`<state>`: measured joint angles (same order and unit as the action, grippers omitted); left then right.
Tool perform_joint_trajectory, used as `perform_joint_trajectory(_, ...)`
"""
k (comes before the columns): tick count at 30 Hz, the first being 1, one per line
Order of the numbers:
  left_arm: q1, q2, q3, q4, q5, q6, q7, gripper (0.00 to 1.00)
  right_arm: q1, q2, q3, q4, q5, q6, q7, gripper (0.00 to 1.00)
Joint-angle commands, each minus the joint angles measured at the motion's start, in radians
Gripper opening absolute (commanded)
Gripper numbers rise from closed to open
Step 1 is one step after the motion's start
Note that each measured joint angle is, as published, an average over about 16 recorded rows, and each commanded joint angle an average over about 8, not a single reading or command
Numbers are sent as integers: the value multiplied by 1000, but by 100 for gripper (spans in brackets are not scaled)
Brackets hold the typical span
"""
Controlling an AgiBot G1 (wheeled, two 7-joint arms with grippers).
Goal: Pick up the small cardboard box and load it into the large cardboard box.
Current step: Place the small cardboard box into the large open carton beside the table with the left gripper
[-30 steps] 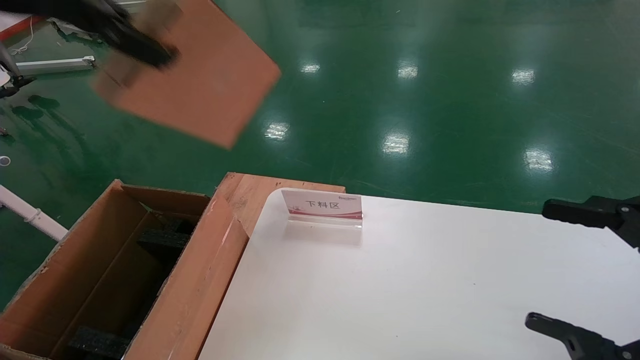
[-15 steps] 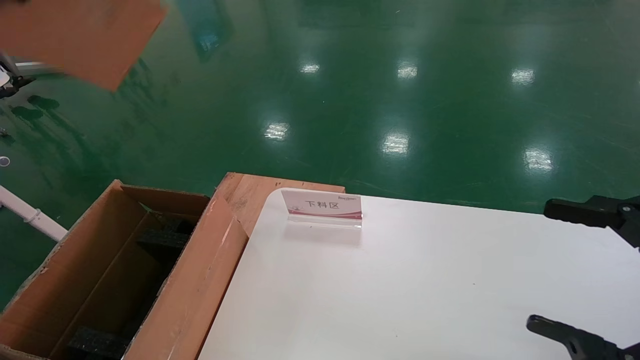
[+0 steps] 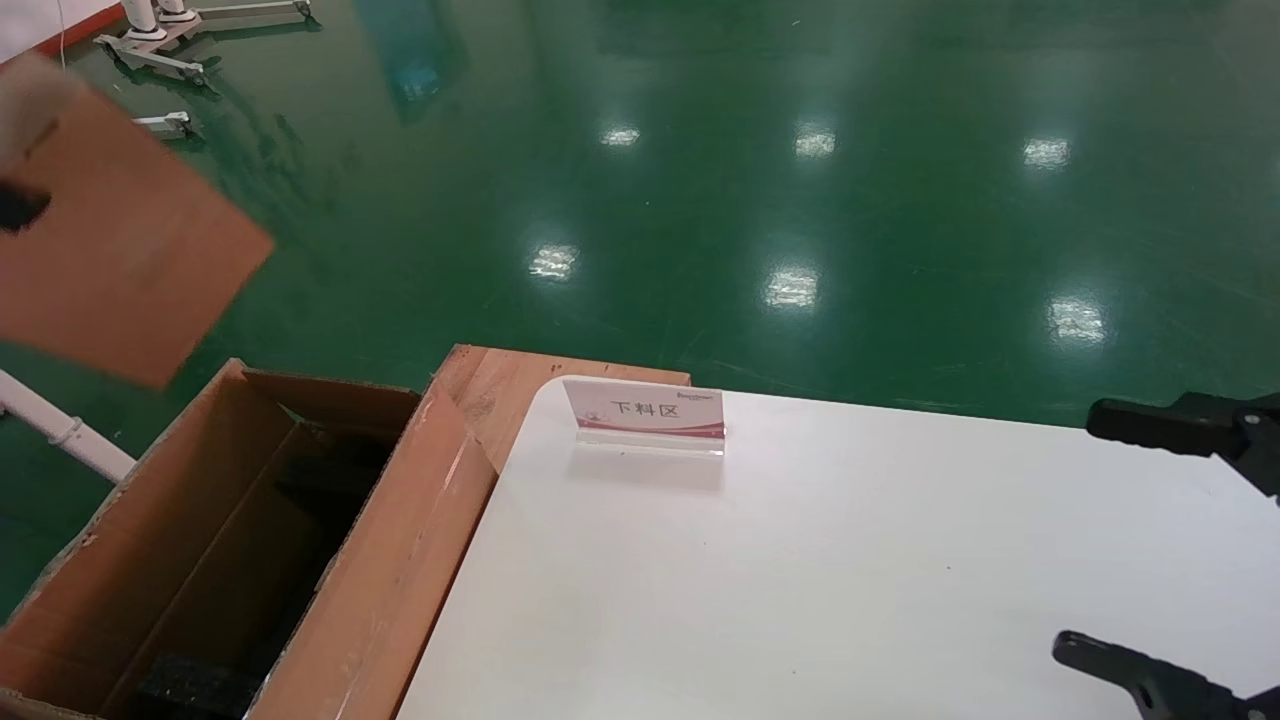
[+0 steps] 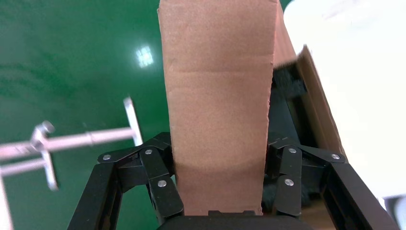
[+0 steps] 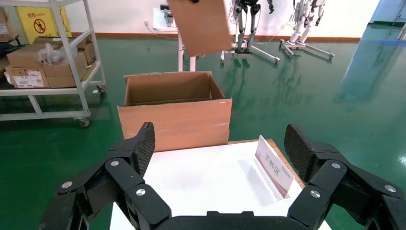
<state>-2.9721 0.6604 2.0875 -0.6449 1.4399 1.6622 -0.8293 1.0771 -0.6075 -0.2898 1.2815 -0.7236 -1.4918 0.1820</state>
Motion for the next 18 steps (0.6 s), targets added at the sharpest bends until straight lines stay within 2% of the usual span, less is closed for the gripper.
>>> perform_joint_trajectory(1, -10, -2, 56, 3, -30, 4, -17, 0, 0, 0, 0, 0, 0, 0, 0, 100)
perform_joint_trajectory(10, -16, -5, 287, 8, -180, 1, -44, 0, 0, 0, -1, 0, 0, 0, 0, 100)
perform_joint_trajectory(18, 0, -30, 445, -13, -344, -3, -78, 0, 0, 0, -1, 0, 1, 1, -1, 100)
